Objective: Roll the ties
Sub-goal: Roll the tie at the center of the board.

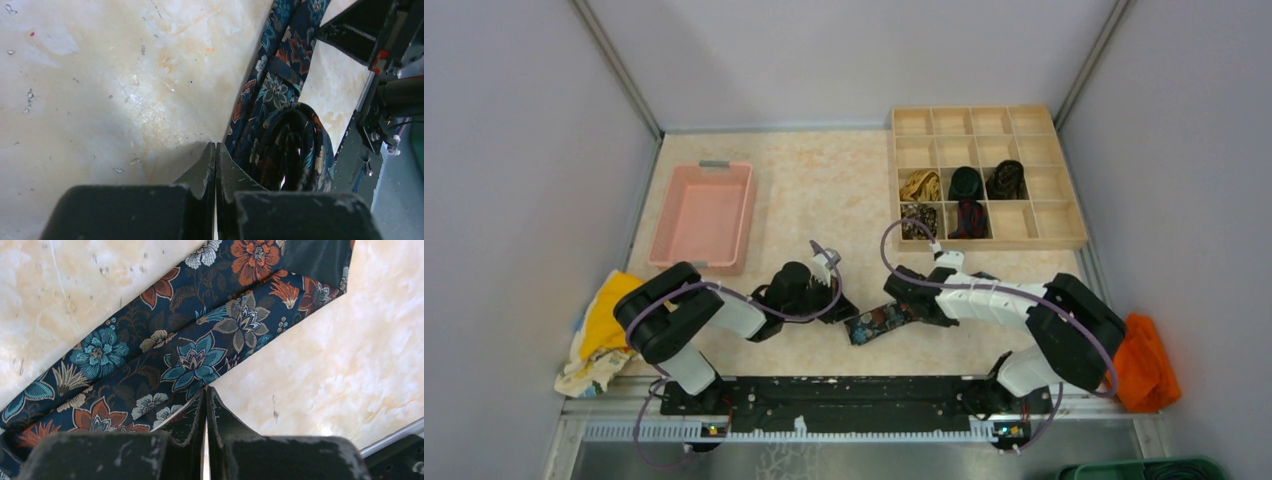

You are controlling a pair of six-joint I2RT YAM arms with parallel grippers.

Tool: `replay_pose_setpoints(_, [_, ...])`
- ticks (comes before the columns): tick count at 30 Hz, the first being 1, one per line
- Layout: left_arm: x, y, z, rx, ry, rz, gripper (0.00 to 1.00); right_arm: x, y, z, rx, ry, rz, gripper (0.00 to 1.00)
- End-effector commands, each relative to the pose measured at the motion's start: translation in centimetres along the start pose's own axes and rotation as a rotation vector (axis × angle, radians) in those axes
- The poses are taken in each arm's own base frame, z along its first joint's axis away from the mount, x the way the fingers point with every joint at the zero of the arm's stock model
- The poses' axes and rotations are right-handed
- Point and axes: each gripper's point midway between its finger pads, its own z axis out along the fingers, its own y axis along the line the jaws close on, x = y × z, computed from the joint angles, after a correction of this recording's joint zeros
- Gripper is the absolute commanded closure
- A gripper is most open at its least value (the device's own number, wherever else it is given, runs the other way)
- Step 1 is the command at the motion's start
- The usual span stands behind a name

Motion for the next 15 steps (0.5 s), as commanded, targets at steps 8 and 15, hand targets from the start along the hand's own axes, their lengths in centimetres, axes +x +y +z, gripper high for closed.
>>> replay_pose_setpoints(8, [1.8,0.7,-0.6,-0.032,0.06,-0.017,1.0,-1.5,2.6,2.3,-0.026,0.073,-0.075,1.0])
replay_pose_setpoints(15, [-2.0,1.7,-2.9,-0.218,-0.034,-0.031,1.0,-4.2,2.1,-3.5,-0.137,-0.126,-0.084,1.0])
